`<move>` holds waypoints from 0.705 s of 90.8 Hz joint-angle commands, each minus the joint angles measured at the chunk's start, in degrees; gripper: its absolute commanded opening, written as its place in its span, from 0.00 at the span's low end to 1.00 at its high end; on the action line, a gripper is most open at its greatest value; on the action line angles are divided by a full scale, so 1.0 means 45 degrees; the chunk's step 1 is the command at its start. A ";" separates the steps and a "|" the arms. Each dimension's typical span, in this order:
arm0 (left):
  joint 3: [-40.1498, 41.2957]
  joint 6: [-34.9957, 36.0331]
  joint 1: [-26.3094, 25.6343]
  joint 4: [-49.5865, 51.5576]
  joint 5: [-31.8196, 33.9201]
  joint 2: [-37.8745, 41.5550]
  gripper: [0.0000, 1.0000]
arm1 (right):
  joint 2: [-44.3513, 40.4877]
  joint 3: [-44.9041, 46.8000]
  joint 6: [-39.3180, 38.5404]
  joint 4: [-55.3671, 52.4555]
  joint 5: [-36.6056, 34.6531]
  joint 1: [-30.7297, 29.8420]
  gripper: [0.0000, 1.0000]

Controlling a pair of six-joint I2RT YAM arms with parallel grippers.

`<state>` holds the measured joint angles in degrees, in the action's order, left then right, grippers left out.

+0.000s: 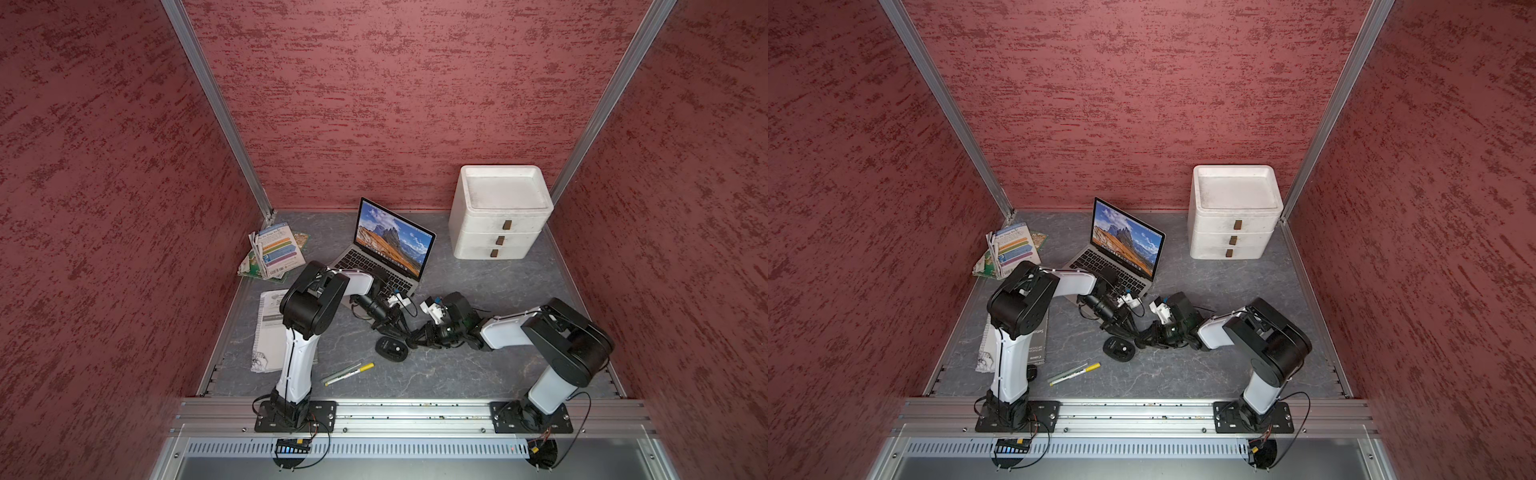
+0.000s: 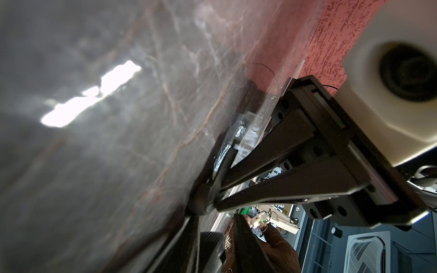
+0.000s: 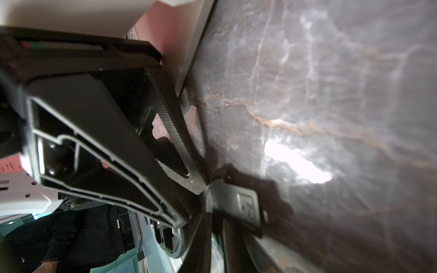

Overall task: Insert the wireless mouse receiver into the laptop
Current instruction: Pick up the lid from the center of the board.

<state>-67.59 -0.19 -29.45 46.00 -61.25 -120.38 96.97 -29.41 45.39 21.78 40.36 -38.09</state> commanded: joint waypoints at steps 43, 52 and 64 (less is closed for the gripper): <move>0.0297 0.1070 0.1277 -0.2198 0.0032 0.5285 0.58 | -0.3349 -0.2311 -0.6288 -0.6801 0.2290 0.1500 0.00; 0.0045 0.2149 0.1074 -0.1241 -0.0158 0.5861 0.65 | -0.3815 -0.3647 -0.7947 -0.9439 0.3538 0.1495 0.00; -0.0130 0.3164 0.0768 -0.0322 -0.0954 0.6301 0.68 | -0.4008 -0.4754 -0.8993 -1.1508 0.4734 0.1493 0.00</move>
<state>-67.53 7.62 -24.84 38.98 -62.15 -92.62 79.79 -47.51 14.37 -15.97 53.82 -31.55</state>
